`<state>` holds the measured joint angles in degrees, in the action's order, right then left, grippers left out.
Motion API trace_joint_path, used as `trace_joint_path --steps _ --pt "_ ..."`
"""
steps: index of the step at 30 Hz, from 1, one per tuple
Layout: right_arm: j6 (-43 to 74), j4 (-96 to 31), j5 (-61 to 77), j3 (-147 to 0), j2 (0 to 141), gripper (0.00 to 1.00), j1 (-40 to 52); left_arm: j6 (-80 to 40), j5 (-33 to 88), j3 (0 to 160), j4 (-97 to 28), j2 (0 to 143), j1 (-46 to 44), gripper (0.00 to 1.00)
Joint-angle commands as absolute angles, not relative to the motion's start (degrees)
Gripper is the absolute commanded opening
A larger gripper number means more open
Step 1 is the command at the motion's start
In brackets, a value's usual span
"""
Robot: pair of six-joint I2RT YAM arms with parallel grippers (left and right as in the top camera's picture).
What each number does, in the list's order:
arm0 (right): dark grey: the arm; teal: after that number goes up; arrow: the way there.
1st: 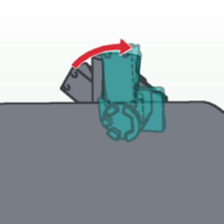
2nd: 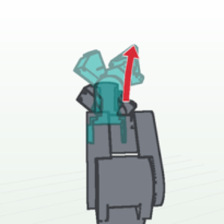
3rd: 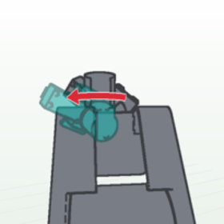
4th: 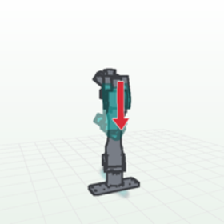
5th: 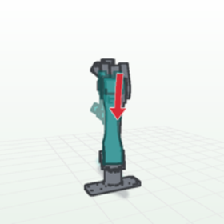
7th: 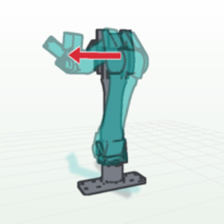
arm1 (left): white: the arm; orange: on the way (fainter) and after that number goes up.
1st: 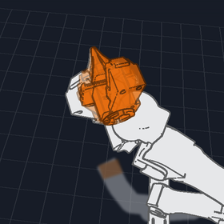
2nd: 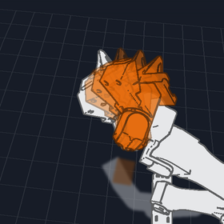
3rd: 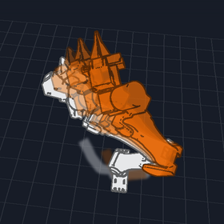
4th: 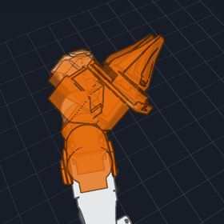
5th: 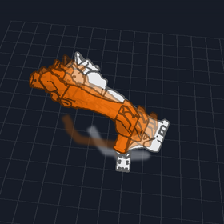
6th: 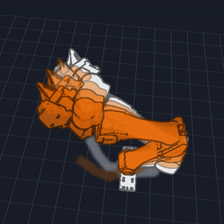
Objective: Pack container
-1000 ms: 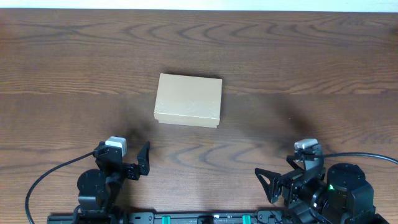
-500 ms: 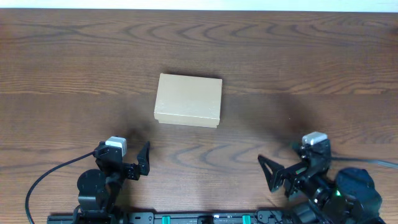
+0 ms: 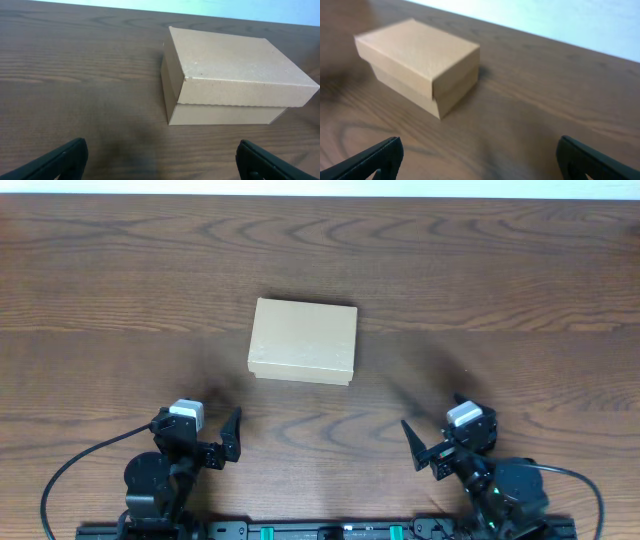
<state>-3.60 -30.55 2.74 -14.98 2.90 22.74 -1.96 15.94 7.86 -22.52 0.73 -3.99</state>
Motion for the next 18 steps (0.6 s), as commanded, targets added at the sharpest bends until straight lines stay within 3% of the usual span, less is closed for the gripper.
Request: trace_joint_path --steps 1,18 --pt "-3.2 -29.8 1.3 -11.7 0.3 0.99 23.6 -2.6 16.1 6.7 -22.6 0.3 -4.3 0.95" --pt "-0.9 -28.5 1.7 -7.9 0.3 0.99 23.7 -2.6 16.1 6.7 -22.6 0.3 -4.3 0.95"
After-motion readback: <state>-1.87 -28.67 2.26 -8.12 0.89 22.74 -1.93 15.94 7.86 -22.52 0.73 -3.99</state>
